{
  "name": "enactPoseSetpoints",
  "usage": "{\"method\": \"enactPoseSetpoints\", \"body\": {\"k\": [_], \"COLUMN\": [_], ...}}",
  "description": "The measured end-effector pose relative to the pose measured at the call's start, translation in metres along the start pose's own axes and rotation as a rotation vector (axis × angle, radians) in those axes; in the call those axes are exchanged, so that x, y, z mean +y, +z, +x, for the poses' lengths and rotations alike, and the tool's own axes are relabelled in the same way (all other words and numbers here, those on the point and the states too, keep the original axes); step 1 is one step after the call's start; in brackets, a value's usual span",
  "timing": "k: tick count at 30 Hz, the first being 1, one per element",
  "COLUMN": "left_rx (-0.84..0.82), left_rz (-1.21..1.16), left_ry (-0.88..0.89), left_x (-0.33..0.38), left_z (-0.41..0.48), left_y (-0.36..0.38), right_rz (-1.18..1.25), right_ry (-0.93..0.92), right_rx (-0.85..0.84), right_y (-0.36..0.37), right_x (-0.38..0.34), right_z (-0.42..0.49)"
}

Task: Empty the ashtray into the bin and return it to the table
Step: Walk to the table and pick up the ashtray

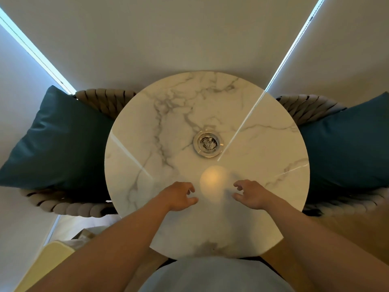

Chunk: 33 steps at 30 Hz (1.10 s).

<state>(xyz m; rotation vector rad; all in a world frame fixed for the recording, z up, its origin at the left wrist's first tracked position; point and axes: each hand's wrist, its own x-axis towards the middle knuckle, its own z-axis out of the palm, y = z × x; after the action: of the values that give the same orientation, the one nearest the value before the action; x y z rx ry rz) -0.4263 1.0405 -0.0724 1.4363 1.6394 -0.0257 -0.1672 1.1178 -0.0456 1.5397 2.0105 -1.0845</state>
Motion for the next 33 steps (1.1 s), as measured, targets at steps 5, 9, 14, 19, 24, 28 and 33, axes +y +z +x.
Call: {"method": "enactPoseSetpoints", "body": {"k": [5, 9, 14, 19, 24, 28, 33], "left_rx": [0.065, 0.110, 0.166, 0.240, 0.325, 0.359, 0.374], "left_rz": [-0.007, 0.001, -0.006, 0.079, 0.159, 0.199, 0.235], "left_ry": [0.007, 0.008, -0.064, -0.053, -0.007, 0.030, 0.031], "left_x": [-0.004, 0.002, 0.009, 0.017, 0.026, 0.028, 0.027], "left_z": [0.026, 0.046, 0.063, 0.086, 0.111, 0.126, 0.138], "left_y": [-0.029, -0.047, -0.060, -0.072, -0.079, -0.081, -0.079], "right_rz": [-0.013, -0.018, -0.013, 0.032, 0.035, -0.066, -0.146], "right_ry": [0.008, -0.031, -0.105, -0.160, -0.232, -0.261, -0.234], "right_rx": [0.027, 0.061, 0.105, 0.148, 0.210, 0.246, 0.237], "right_y": [-0.025, -0.047, -0.067, -0.081, -0.080, -0.075, -0.065], "right_x": [-0.013, -0.020, -0.025, -0.028, -0.028, -0.025, -0.023], "right_z": [0.022, 0.044, 0.070, 0.095, 0.117, 0.134, 0.150]}}
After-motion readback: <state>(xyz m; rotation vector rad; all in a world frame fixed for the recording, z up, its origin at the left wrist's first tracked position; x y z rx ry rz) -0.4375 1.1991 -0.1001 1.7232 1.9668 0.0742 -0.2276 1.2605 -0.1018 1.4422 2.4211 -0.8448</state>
